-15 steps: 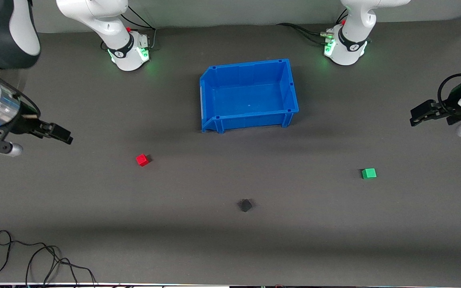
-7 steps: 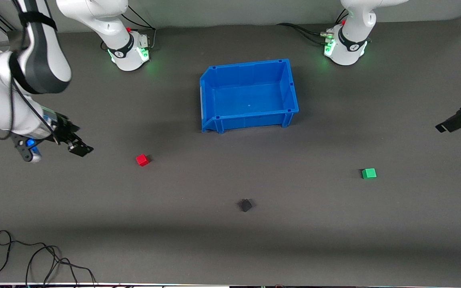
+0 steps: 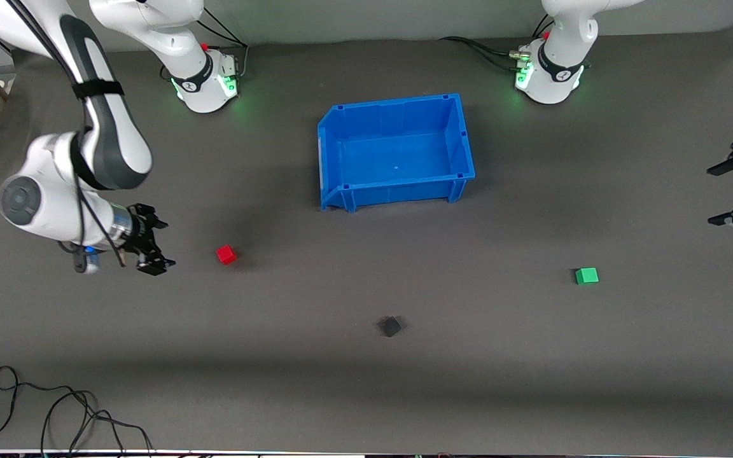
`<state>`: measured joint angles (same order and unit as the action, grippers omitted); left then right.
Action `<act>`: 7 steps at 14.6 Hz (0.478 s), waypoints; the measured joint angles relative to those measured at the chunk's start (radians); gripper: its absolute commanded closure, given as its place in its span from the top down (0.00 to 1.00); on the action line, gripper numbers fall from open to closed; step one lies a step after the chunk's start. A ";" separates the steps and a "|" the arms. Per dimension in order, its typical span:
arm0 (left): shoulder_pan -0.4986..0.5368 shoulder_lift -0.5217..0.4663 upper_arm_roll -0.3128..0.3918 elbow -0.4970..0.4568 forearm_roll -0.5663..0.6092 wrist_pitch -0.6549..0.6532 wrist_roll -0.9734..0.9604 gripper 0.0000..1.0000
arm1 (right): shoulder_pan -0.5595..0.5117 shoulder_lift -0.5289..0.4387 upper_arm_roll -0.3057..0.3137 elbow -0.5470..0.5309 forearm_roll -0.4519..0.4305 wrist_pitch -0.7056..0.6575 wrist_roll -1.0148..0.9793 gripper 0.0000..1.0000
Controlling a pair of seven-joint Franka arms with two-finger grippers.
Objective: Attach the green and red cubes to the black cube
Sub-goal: 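Lower the right gripper onto the red cube while the left gripper reaches the green cube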
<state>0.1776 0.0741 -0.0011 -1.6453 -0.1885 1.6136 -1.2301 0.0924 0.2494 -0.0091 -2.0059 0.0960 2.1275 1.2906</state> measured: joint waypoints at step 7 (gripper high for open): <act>0.000 0.102 -0.003 -0.094 -0.080 0.206 -0.065 1.00 | 0.121 0.154 0.003 -0.026 -0.122 0.111 0.001 0.95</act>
<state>0.1777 0.1764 -0.0043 -1.7395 -0.2690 1.8191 -1.2952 0.2131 0.4034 -0.0057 -2.0324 -0.0264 2.2388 1.2911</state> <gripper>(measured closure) 0.000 0.022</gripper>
